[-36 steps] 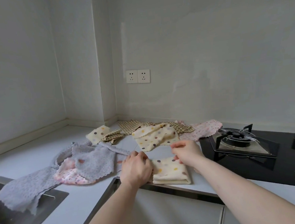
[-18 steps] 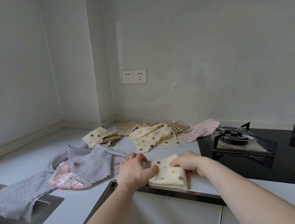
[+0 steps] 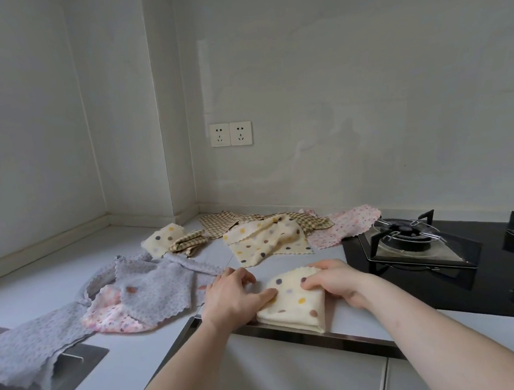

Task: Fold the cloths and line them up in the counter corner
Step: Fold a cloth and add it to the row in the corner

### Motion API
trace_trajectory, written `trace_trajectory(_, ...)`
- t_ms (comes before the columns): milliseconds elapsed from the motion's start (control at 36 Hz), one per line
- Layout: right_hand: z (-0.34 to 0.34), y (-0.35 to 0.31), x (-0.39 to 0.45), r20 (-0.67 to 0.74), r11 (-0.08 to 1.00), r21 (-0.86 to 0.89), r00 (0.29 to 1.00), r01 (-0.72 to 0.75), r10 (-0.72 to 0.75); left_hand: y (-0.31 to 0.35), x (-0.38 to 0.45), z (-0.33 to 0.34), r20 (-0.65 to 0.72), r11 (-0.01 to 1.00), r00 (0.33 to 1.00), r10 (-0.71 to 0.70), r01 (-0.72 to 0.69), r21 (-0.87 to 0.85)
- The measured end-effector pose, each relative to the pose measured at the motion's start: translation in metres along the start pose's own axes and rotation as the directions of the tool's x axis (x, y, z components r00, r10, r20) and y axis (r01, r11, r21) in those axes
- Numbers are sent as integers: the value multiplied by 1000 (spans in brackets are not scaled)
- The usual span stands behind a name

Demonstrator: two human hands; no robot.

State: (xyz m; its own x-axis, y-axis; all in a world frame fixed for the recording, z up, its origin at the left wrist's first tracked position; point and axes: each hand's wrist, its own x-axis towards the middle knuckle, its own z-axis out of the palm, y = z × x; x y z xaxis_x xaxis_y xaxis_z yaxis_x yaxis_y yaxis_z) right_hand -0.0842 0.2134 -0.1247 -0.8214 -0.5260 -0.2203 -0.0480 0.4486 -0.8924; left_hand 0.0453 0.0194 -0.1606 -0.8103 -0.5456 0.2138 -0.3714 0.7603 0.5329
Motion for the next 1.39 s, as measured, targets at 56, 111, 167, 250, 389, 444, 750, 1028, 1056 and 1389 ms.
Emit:
trace_trajectory(56,3,5,1,-60,996,47,995,76,-74,0,0,0,-15,1000,1000,-12,12,-19)
trace_trajectory(111,6,12,0,-137,986,65,980,156,-146,1,-1,1,-28,999,999,-25,24,-47)
trace_trajectory(167,9,20,-1,-225,971,81,953,227,-204,2,-2,1,-28,998,999,-25,23,-66)
trace_trajectory(250,11,26,-4,-336,938,97,898,332,-283,5,-2,0,-5,997,1000,-17,16,-81)
trace_trajectory(389,21,26,-13,-399,881,1,808,473,-433,4,-1,0,5,1000,1000,-5,5,-4)
trace_trajectory(444,25,26,-18,-397,861,-26,786,507,-475,3,-1,0,-1,1000,1000,-7,7,13)
trace_trajectory(750,32,34,-18,-237,746,-393,724,538,-647,4,-2,2,-63,999,998,-9,12,51)
trace_trajectory(1028,37,33,-21,-85,690,-454,744,564,-663,0,0,2,-36,999,999,2,-4,-44)
trace_trajectory(1056,38,32,-22,-58,682,-463,748,566,-661,-1,0,2,-35,998,999,-4,2,-56)
trace_trajectory(1389,35,25,-33,21,744,-373,807,554,-591,5,-3,2,-99,997,993,-71,68,-34)
